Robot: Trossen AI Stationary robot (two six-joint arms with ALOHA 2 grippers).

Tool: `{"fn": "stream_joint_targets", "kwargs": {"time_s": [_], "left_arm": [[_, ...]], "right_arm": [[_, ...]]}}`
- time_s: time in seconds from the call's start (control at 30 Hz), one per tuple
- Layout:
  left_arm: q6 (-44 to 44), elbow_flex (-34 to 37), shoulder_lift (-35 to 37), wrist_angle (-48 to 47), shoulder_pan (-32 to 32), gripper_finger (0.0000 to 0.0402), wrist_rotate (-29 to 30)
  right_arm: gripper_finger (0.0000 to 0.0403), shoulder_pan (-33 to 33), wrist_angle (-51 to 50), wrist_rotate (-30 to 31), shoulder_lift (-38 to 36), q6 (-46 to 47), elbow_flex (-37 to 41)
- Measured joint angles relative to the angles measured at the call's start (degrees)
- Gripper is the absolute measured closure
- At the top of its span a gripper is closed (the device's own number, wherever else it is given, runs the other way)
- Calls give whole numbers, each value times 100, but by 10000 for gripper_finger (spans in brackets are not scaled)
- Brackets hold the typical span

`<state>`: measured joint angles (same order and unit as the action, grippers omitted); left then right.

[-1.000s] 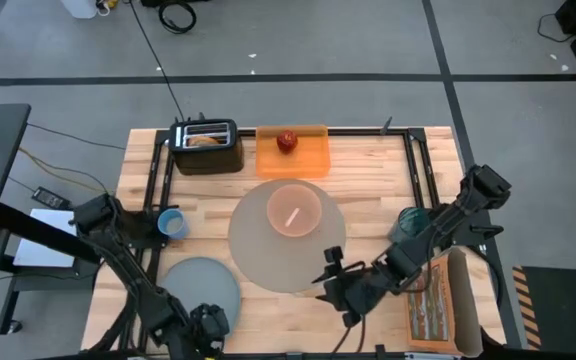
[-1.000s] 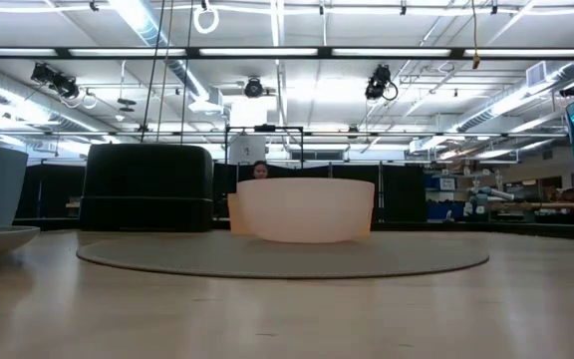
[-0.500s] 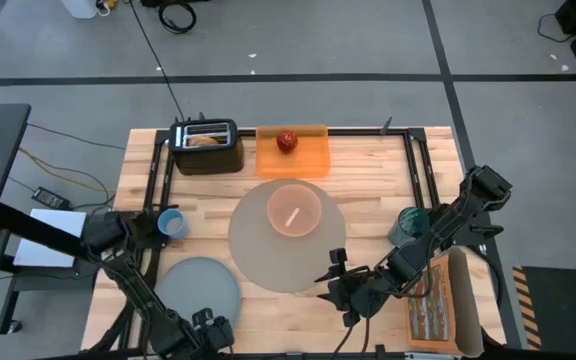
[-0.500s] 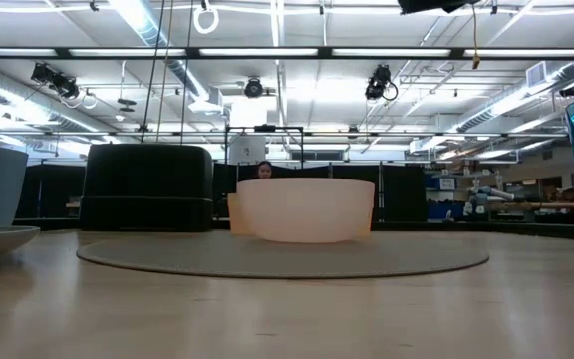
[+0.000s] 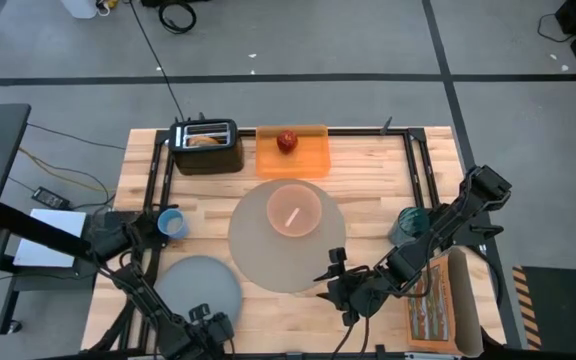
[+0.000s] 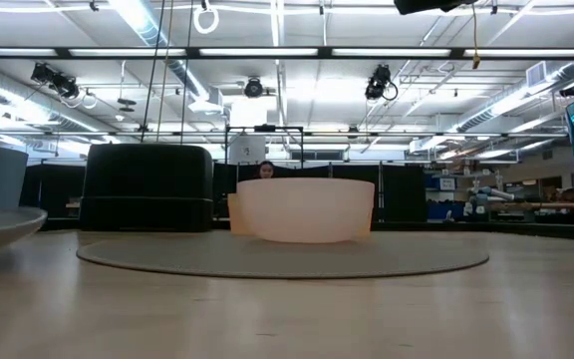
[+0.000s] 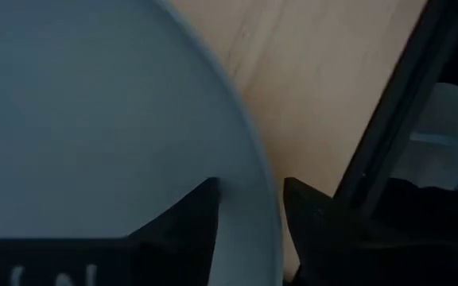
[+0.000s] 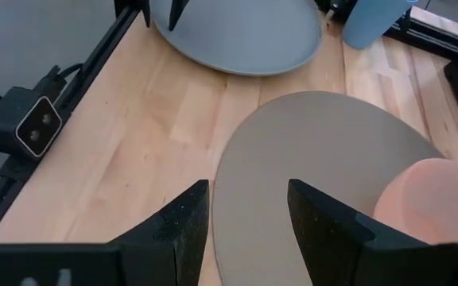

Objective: Arrange a breakfast setting
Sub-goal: Put the light blue plate on the gray mat

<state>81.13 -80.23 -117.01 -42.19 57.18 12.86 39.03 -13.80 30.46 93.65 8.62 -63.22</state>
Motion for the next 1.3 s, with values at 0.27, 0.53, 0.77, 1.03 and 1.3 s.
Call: {"fn": "stream_joint_targets", "kwargs": {"time_s": [0.27, 0.53, 0.77, 1.03, 1.3], "left_arm": [[60, -3, 8, -30, -115, 340, -85], [-615, -297, 30, -387, -138, 391, -39], [-1808, -1041, 31, -1357, -281, 391, 136], [-2860, -1769, 42, -2318, -487, 391, 346], [-3845, -1770, -159, -2131, -896, 392, 689]], "right_arm": [[224, 5, 0, 0, 0, -270, 0], [224, 116, -18, 72, -60, -582, 0], [224, 179, -319, 304, -258, -547, -4], [224, 160, -870, 382, -197, -24, -2], [224, 62, -1395, 407, -192, 391, 0]]}}
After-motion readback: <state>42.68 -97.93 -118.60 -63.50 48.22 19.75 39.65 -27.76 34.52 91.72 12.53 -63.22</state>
